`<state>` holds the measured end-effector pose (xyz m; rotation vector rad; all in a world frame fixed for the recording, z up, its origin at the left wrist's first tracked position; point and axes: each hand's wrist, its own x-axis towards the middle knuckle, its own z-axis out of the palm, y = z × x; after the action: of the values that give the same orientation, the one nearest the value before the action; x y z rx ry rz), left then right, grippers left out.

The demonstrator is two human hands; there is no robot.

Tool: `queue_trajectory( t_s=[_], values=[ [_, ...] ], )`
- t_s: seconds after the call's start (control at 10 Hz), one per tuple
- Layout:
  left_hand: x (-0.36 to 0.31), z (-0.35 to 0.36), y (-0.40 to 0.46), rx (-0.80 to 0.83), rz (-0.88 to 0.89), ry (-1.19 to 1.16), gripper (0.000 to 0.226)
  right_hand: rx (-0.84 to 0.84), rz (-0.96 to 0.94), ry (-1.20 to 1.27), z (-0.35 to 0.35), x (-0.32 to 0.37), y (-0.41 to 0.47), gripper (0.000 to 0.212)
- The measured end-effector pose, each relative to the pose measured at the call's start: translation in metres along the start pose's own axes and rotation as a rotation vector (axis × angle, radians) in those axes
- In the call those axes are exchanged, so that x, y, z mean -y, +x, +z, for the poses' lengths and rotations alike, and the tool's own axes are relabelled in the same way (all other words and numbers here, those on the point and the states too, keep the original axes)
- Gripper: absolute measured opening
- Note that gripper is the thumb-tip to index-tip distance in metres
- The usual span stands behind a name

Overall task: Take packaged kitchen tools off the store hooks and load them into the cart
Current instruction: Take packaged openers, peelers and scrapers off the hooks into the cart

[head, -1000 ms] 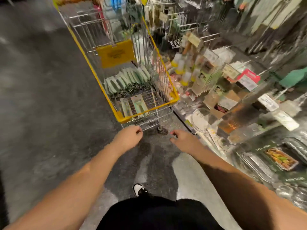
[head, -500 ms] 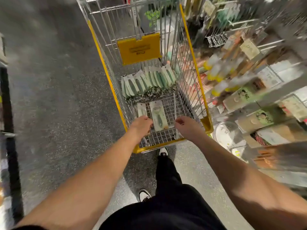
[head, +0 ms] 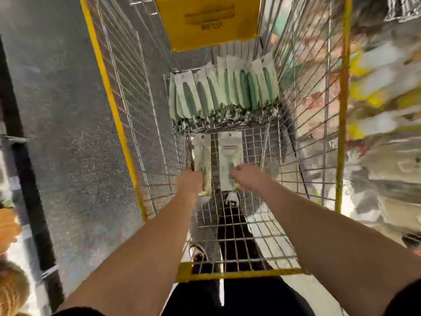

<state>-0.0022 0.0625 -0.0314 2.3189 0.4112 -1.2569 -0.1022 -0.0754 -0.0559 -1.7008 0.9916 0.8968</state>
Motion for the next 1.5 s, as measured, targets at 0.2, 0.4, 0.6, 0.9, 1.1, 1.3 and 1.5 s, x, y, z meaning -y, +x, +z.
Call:
queue_trajectory(
  t_s=[0.2, 0.4, 0.6, 0.9, 1.1, 1.3, 1.5],
  values=[
    [0.005, 0.031, 0.064, -0.116, -0.02, -0.106, 0.04, 0.136, 0.02, 0.153, 0.036, 0.009, 0.067, 0.038],
    [0.01, 0.036, 0.082, -0.239, -0.02, -0.101, 0.03, 0.158, -0.019, 0.178, 0.082, 0.016, 0.109, 0.036],
    [0.018, 0.04, 0.097, -0.12, -0.032, -0.087, 0.036, 0.094, -0.022, 0.364, 0.092, 0.03, 0.099, 0.043],
    [0.028, 0.04, 0.098, -0.118, -0.046, -0.214, 0.013, 0.238, 0.025, 0.739, 0.068, 0.025, 0.08, 0.032],
    [0.028, 0.036, 0.075, 0.093, -0.198, -0.635, 0.035, 0.254, -0.004, 0.805, 0.05, 0.007, 0.063, 0.058],
    [0.017, 0.06, 0.064, 0.314, -0.203, -0.656, 0.052, 0.073, 0.015, 0.868, 0.029, -0.022, 0.054, 0.048],
    [0.02, 0.088, 0.078, 0.315, -0.065, -0.515, 0.043, -0.112, 0.113, 0.741, 0.029, -0.027, 0.065, 0.034]
  ],
)
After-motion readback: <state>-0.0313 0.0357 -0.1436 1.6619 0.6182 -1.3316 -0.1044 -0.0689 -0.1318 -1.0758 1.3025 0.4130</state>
